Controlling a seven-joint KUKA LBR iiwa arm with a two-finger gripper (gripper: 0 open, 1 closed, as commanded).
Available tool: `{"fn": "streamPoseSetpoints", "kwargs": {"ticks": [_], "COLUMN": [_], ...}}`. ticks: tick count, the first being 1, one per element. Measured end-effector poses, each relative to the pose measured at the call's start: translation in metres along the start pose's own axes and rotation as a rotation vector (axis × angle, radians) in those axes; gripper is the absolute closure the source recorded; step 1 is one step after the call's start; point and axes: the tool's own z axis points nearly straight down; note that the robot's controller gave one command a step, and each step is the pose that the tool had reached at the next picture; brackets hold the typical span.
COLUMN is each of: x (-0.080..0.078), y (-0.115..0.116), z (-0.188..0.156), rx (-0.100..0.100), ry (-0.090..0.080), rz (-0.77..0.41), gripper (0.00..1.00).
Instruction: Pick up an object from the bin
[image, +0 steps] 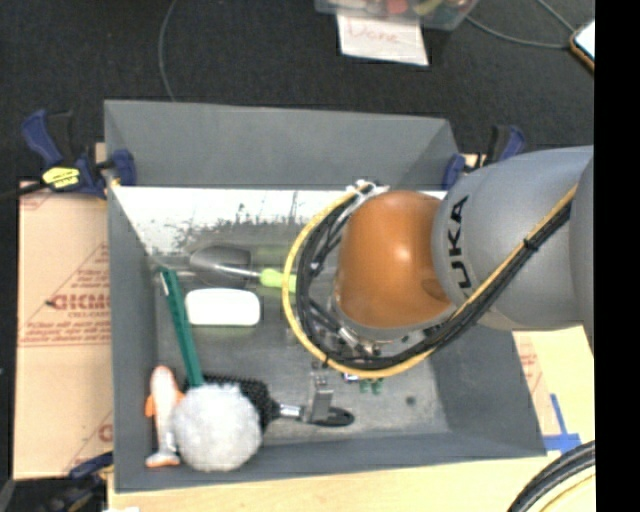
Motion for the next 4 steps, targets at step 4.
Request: {"fn": "streamPoseSetpoints", "kwargs": {"ticks": [4], "x": [0.005], "y": [0.072], "z": [0.063], "rx": [-0.001], "ry": [-0.010], "rz": [-0.113], "gripper": [0.00]}}
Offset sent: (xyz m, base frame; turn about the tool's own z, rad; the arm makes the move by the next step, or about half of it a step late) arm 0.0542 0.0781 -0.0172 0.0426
